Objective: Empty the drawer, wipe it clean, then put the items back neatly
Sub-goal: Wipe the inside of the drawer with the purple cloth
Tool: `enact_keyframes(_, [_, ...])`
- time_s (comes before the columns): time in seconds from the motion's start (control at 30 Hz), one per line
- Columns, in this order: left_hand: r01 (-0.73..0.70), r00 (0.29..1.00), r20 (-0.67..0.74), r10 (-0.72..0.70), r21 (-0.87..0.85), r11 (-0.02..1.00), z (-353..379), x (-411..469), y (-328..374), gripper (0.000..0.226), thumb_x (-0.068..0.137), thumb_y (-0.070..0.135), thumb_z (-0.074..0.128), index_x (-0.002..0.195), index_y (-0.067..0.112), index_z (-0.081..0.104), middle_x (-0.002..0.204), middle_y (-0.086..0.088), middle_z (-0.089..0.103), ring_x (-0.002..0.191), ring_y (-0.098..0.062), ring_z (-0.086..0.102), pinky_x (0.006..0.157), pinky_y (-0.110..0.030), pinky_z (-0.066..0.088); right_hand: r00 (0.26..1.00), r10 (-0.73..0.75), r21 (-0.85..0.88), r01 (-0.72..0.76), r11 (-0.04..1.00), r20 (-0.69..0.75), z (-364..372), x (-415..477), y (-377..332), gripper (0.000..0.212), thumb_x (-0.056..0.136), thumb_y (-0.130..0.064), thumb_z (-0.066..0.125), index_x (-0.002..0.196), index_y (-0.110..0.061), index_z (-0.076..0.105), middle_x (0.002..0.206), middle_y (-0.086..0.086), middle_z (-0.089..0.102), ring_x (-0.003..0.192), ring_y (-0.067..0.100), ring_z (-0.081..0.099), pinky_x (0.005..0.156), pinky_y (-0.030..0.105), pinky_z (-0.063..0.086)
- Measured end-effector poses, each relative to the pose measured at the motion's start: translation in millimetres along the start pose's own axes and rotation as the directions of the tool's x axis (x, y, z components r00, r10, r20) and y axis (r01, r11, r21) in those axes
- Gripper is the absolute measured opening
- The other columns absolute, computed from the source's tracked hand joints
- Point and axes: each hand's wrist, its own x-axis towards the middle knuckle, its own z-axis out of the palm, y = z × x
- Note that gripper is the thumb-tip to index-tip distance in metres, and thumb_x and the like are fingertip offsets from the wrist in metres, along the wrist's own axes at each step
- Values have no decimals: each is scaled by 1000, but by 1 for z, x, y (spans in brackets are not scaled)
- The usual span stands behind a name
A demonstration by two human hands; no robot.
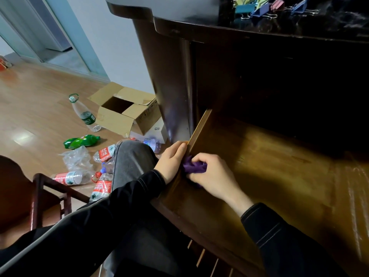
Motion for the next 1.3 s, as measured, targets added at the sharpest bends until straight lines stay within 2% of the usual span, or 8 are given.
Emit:
enact_keyframes(0.17, [23,1000,-7,-23,9,1000,0,-1,2,30,108,32,37,116,20,64,103,4,69,98,-8,64,95,-29,48,982,125,-189,-98,977,138,6,1,2,32,84,-34,77,114,-33,66,113,-9,70,106,18,65,85,36,56])
enact_keyframes(0.3, [14,1000,3,-14,5,1000,-1,-1,3,30,108,29,37,116,14,63,104,-1,67,99,-11,62,94,-28,45,999,40,-81,-39,996,11,-8,5,-5,20,77,-39,80,90,-35,66,80,-20,64,78,8,63,60,26,50])
enact_keyframes(0.37, [7,1000,-3,-7,-15,1000,0,-1,2,31,108,27,39,114,9,63,105,-8,67,101,-17,62,96,-32,46,1000,8,-54,-8,999,12,-4,-1,-6,23,75,-42,80,91,-36,65,79,-22,63,76,5,62,59,26,51])
enact_keyframes(0.5, [17,1000,-7,-17,-1,1000,0,0,2,30,108,31,38,115,18,64,106,-3,69,102,-16,64,99,-35,48,983,119,-192,-91,977,140,13,1,4,29,84,-34,76,111,-34,65,110,-12,69,102,17,65,82,37,58])
enact_keyframes(0.7, [10,1000,-2,-10,27,1000,-2,-1,3,26,108,30,37,113,26,62,104,7,66,98,-2,60,97,-29,45,975,205,-165,-216,962,-83,8,22,18,29,90,-32,73,117,-32,64,114,-9,70,107,20,65,80,32,55])
enact_keyframes(0.97, [37,999,-10,-37,-10,999,0,0,0,32,108,32,38,117,19,64,107,-5,69,103,-20,65,101,-45,49,939,230,-163,-193,968,254,41,-7,17,42,83,-33,76,122,-33,60,119,-5,67,110,22,65,91,37,55])
enact_keyframes(1.17, [43,999,-17,-44,-44,998,0,-1,2,32,108,29,39,119,12,64,109,-11,69,106,-26,65,102,-49,47,977,127,133,-151,980,173,9,-3,1,35,57,-51,79,84,-31,67,82,-8,71,81,15,69,76,45,60])
enact_keyframes(1.3, [48,999,-11,-48,-23,999,-1,-3,6,33,108,32,38,121,16,63,110,-7,69,106,-22,64,102,-48,47,962,179,132,-209,969,206,16,-8,0,28,73,-33,85,89,-30,62,96,-4,70,93,18,67,89,47,56])
